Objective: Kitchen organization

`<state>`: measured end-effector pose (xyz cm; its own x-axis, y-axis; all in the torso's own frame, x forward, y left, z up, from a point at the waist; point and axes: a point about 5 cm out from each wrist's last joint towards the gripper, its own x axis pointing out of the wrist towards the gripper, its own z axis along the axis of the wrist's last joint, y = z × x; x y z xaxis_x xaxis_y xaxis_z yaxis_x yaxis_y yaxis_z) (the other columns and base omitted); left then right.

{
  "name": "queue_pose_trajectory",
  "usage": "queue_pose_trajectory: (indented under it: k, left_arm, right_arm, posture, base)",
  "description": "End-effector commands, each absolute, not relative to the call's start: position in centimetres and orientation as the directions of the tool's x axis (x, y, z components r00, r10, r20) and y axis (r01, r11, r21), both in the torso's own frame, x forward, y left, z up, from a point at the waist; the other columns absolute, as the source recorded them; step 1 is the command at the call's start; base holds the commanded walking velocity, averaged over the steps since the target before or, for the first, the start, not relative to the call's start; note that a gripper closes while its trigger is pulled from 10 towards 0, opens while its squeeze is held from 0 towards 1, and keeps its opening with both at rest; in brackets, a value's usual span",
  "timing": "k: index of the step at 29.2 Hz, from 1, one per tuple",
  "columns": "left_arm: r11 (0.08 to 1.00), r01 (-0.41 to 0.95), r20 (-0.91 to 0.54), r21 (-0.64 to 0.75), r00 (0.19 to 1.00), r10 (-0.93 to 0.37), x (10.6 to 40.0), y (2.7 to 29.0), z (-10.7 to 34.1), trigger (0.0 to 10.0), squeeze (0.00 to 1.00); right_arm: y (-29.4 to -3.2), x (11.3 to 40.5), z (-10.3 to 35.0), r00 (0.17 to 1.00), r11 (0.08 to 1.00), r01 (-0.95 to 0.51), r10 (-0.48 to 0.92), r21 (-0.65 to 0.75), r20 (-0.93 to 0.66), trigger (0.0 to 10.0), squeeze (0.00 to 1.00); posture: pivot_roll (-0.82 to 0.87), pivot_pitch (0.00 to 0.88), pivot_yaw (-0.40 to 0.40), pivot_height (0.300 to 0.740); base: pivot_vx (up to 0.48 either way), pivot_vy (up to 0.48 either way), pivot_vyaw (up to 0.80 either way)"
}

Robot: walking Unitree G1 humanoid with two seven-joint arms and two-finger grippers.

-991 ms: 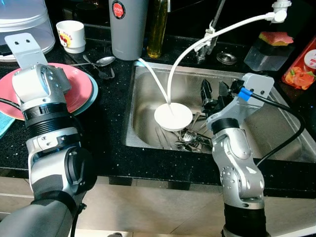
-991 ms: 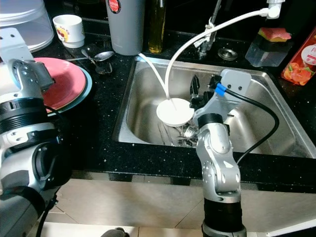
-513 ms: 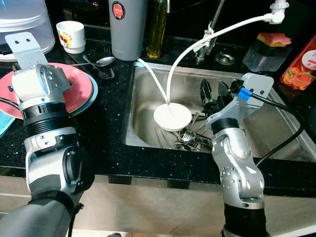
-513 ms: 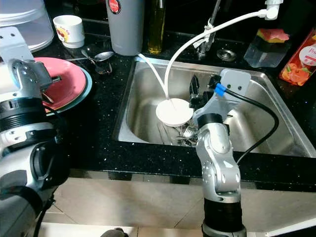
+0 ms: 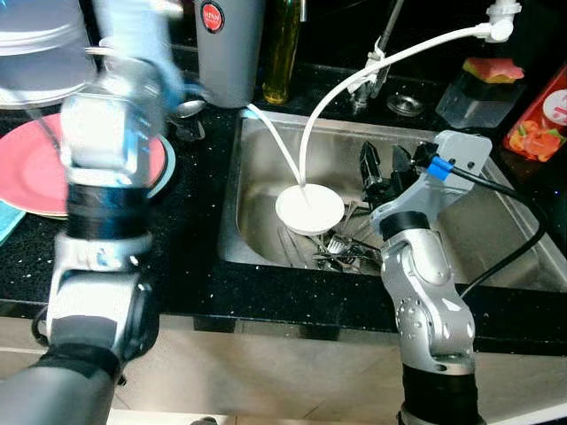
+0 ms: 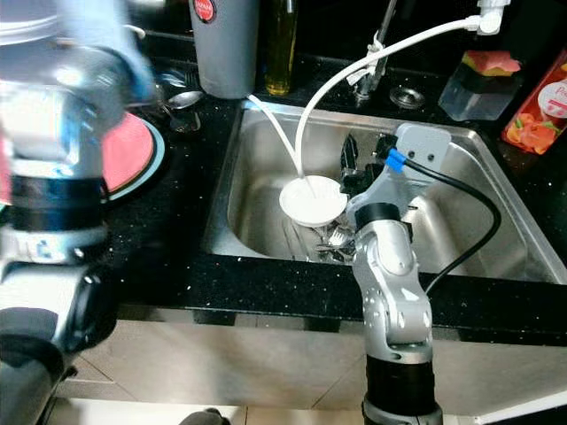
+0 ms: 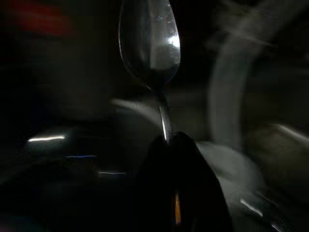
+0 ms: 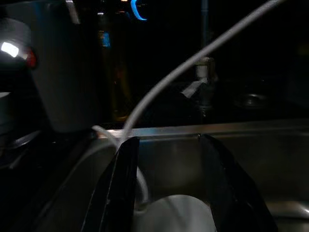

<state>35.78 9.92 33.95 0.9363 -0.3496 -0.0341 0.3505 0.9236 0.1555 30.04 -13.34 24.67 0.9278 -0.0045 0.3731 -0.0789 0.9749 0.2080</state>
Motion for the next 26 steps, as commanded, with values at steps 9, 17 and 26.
queue_pose_trajectory:
  k: [9,17,26]
  left_arm:
    - [0.684,0.682,-0.229,0.259,0.731,-0.642,34.7,6.6,30.1,10.0,0.02]
    - [0.764,0.598,-0.191,0.242,0.801,-0.567,35.9,8.1,30.4,10.0,0.0]
    - [0.825,0.509,-0.109,0.246,0.86,-0.498,35.8,8.7,32.5,10.0,0.0]
  right_arm:
    - [-13.3,30.3,24.7,0.928,0.975,-0.078,-0.005,0.209,0.373,10.0,0.0]
    - [-13.5,30.2,24.6,0.928,0.975,-0.072,-0.013,0.213,0.372,10.0,0.0]
    - [-13.4,30.2,24.5,0.928,0.974,-0.076,-0.01,0.215,0.372,10.0,0.0]
  posture:
    - [0.31,0.07,-0.095,0.74]
    - [0.31,0.075,-0.099,0.74]
    - [0.3,0.08,-0.097,0.74]
  base:
    - [0.0,0.0,0.0]
    - [0.0,0.0,0.0]
    - [0.0,0.0,0.0]
